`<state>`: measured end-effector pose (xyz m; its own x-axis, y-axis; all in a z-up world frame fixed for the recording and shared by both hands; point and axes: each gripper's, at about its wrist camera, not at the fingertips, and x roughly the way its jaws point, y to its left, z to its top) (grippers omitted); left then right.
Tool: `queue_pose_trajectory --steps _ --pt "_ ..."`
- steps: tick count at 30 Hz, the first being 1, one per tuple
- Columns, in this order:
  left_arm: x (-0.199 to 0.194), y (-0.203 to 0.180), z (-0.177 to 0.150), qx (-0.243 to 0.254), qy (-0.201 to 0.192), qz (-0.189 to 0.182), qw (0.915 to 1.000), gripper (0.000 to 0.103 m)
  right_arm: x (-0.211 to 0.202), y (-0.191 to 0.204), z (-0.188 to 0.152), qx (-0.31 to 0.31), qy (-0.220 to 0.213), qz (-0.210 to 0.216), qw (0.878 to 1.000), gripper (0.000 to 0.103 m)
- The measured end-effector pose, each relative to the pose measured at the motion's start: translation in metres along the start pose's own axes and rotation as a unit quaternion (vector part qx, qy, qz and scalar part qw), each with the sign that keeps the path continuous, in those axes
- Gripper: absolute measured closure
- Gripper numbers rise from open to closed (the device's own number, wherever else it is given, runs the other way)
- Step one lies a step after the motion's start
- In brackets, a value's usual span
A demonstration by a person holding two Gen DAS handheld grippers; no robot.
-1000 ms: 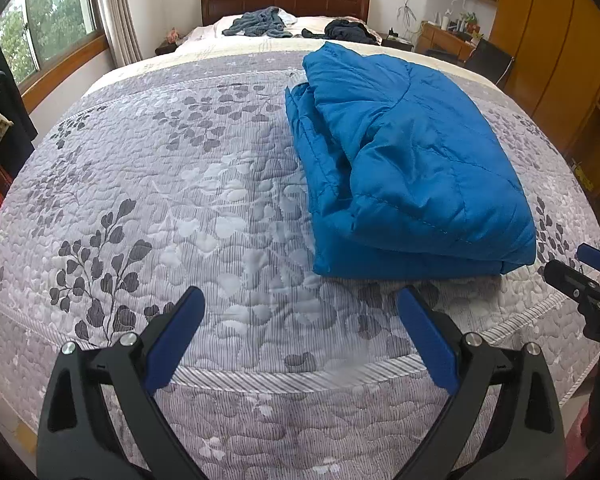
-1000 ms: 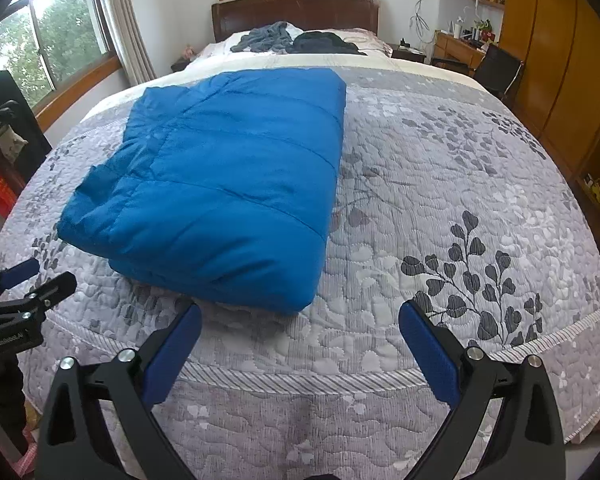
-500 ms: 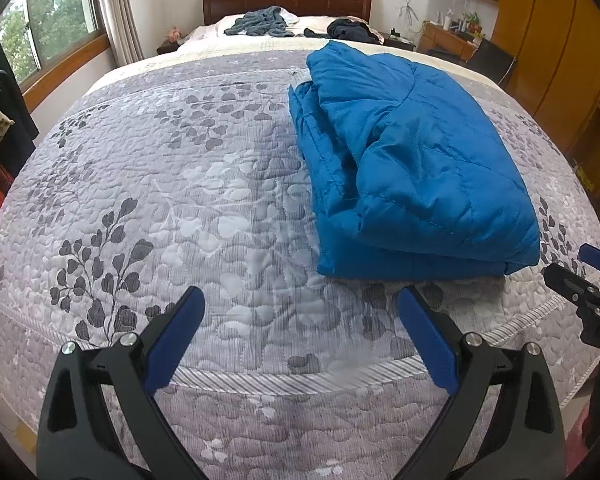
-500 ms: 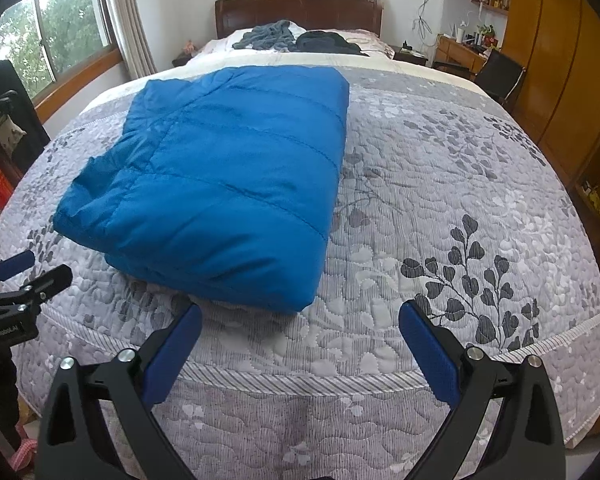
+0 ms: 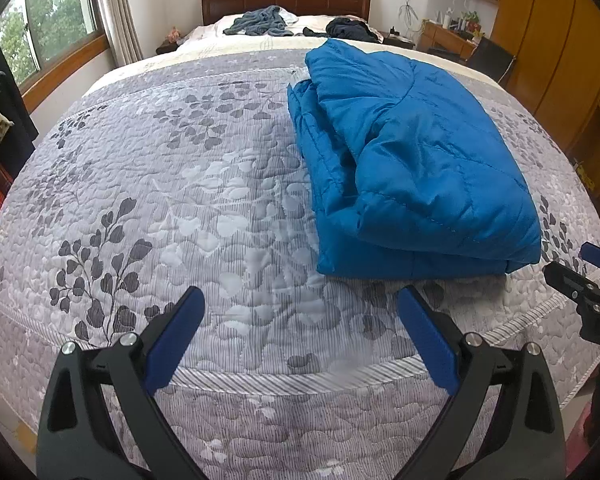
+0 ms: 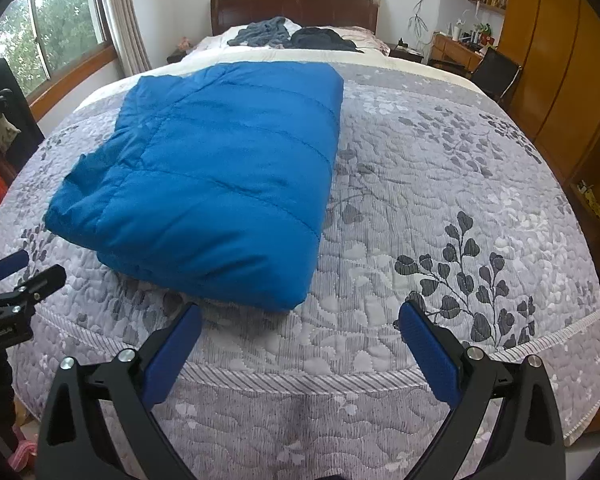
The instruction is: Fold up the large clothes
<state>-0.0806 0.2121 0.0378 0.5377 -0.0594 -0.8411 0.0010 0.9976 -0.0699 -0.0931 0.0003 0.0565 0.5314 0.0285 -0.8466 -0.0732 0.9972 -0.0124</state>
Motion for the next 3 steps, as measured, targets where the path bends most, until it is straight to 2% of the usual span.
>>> queue_pose_trajectory --steps 3 --pt "0.0002 0.0005 0.0001 0.001 -0.001 0.0 1.0 0.007 -0.0009 0.002 -0.0001 -0.006 -0.003 -0.01 1.0 0.004"
